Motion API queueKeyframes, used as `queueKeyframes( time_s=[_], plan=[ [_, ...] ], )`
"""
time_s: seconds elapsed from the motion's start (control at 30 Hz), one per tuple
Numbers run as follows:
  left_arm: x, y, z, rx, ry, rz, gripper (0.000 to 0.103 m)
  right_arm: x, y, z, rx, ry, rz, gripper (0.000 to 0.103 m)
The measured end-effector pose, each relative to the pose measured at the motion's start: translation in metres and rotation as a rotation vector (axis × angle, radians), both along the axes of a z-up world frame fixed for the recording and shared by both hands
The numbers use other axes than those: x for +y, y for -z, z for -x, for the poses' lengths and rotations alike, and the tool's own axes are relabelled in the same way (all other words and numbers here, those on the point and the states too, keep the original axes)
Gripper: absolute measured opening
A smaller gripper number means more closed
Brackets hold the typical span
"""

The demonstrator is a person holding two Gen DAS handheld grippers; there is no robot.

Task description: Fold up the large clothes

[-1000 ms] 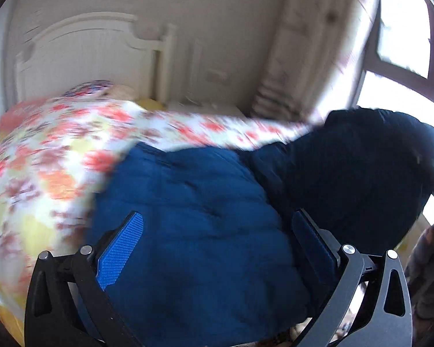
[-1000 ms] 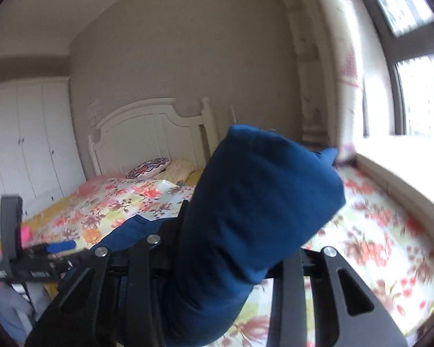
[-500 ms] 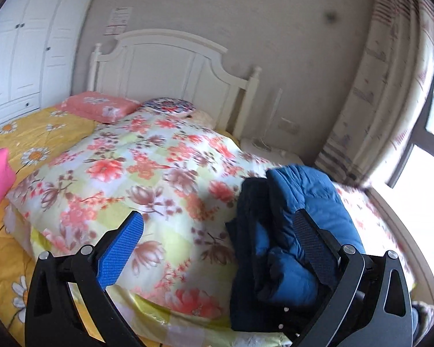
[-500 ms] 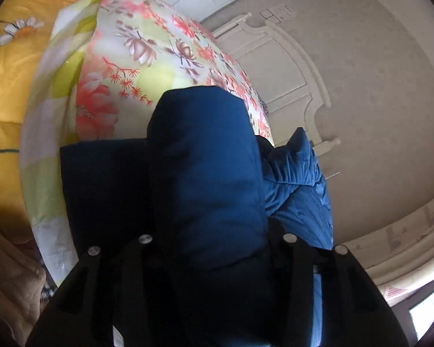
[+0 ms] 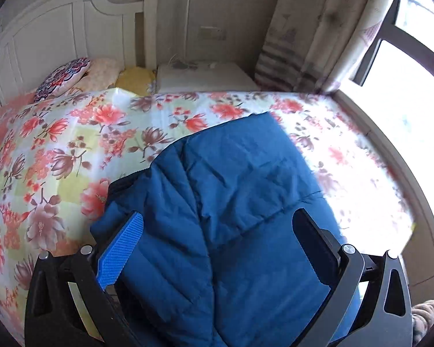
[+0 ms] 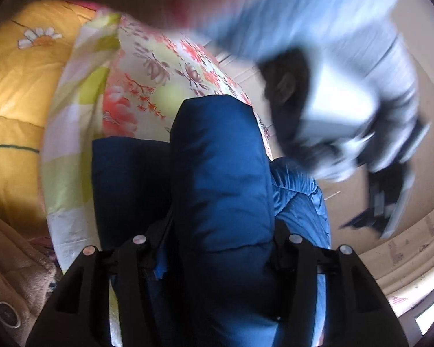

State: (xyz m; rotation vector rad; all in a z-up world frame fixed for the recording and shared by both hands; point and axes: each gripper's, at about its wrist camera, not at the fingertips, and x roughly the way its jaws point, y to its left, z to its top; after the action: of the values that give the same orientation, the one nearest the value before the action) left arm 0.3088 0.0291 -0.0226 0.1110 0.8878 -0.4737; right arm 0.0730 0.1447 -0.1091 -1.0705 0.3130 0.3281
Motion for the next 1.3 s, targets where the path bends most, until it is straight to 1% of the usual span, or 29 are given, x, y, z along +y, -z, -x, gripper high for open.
queueKeyframes(
  time_s=[0.07, 0.1, 0.13, 0.2, 0.23, 0.3, 0.37, 0.43, 0.47, 0.5, 0.53, 0.6, 0.63, 0.67, 0.7, 0.73, 0.77, 0.8, 0.83, 0.87, 0.93, 1.0, 1.03, 1.1, 1.13, 1.2, 1.23, 1.27, 1.3],
  plan=[
    [0.006, 0.027, -0.007, 0.011, -0.063, -0.068, 0.099, -0.013, -0.009, 0.008, 0.064, -0.054, -0.032, 0.054],
    [0.014, 0.04, -0.003, -0.01, -0.069, -0.054, 0.099, -0.02, -0.016, 0.012, 0.105, -0.086, -0.055, 0.055],
    [0.026, 0.047, 0.001, -0.036, -0.081, -0.017, 0.099, -0.032, -0.027, 0.018, 0.169, -0.128, -0.104, 0.055],
    [0.048, 0.057, 0.007, -0.051, -0.132, 0.021, 0.099, -0.064, -0.052, 0.027, 0.267, -0.191, -0.229, 0.054],
    [0.055, 0.059, 0.011, -0.065, -0.151, 0.026, 0.099, -0.085, -0.066, 0.025, 0.289, -0.192, -0.302, 0.054],
    [0.068, 0.064, 0.017, -0.079, -0.187, 0.047, 0.099, -0.122, -0.089, 0.012, 0.271, -0.143, -0.406, 0.054],
    [0.073, 0.067, 0.012, -0.054, -0.187, 0.08, 0.099, -0.164, -0.111, -0.018, 0.246, -0.045, -0.524, 0.054],
    [0.069, 0.066, 0.009, -0.045, -0.183, 0.07, 0.099, -0.205, -0.127, -0.071, 0.275, 0.068, -0.642, 0.054],
    [0.067, 0.066, 0.009, -0.048, -0.182, 0.055, 0.099, -0.217, -0.132, -0.098, 0.277, 0.127, -0.667, 0.051],
    [0.064, 0.065, 0.01, -0.054, -0.183, 0.038, 0.099, -0.229, -0.133, -0.126, 0.283, 0.181, -0.68, 0.043],
    [0.062, 0.065, 0.011, -0.06, -0.185, 0.027, 0.099, -0.24, -0.134, -0.161, 0.321, 0.23, -0.714, 0.042],
    [0.061, 0.065, 0.011, -0.065, -0.189, 0.025, 0.099, -0.251, -0.131, -0.206, 0.416, 0.243, -0.759, 0.042],
    [0.062, 0.065, 0.013, -0.066, -0.19, 0.027, 0.099, -0.25, -0.121, -0.234, 0.474, 0.266, -0.755, 0.042],
    [0.062, 0.065, 0.013, -0.068, -0.193, 0.028, 0.099, -0.248, -0.108, -0.256, 0.526, 0.306, -0.725, 0.042],
    [0.063, 0.066, 0.013, -0.072, -0.198, 0.028, 0.099, -0.245, -0.091, -0.279, 0.581, 0.34, -0.696, 0.046],
    [0.064, 0.066, 0.013, -0.074, -0.217, 0.017, 0.099, -0.238, -0.066, -0.3, 0.637, 0.36, -0.658, 0.049],
    [0.066, 0.067, 0.012, -0.076, -0.235, 0.014, 0.099, -0.234, -0.045, -0.314, 0.668, 0.378, -0.625, 0.052],
    [0.069, 0.069, 0.009, -0.068, -0.253, 0.011, 0.099, -0.235, -0.039, -0.318, 0.668, 0.376, -0.649, 0.057],
    [0.071, 0.071, 0.005, -0.053, -0.256, 0.023, 0.099, -0.226, -0.041, -0.32, 0.679, 0.383, -0.671, 0.057],
    [0.075, 0.074, 0.002, -0.033, -0.253, 0.045, 0.099, -0.228, -0.04, -0.321, 0.683, 0.385, -0.67, 0.057],
    [0.078, 0.077, -0.001, -0.01, -0.243, 0.073, 0.099, -0.226, -0.038, -0.317, 0.671, 0.378, -0.631, 0.057],
    [0.078, 0.078, -0.001, -0.012, -0.241, 0.08, 0.099, -0.226, -0.041, -0.318, 0.664, 0.384, -0.615, 0.057],
    [0.078, 0.078, 0.0, -0.017, -0.242, 0.08, 0.099, -0.215, -0.049, -0.311, 0.659, 0.385, -0.601, 0.057],
    [0.077, 0.077, 0.003, -0.035, -0.246, 0.072, 0.099, -0.21, -0.07, -0.299, 0.617, 0.382, -0.61, 0.055],
    [0.076, 0.076, 0.005, -0.047, -0.25, 0.066, 0.099, -0.218, -0.08, -0.297, 0.565, 0.384, -0.657, 0.055],
    [0.075, 0.076, 0.008, -0.059, -0.253, 0.058, 0.099, -0.23, -0.079, -0.301, 0.51, 0.446, -0.691, 0.057],
    [0.074, 0.076, 0.008, -0.059, -0.255, 0.055, 0.099, -0.235, -0.066, -0.309, 0.564, 0.467, -0.703, 0.058],
    [0.074, 0.076, 0.007, -0.057, -0.256, 0.053, 0.099, -0.235, -0.051, -0.315, 0.637, 0.461, -0.712, 0.058],
    [0.074, 0.076, 0.006, -0.054, -0.258, 0.051, 0.099, -0.234, -0.044, -0.317, 0.646, 0.448, -0.723, 0.06]
  ],
)
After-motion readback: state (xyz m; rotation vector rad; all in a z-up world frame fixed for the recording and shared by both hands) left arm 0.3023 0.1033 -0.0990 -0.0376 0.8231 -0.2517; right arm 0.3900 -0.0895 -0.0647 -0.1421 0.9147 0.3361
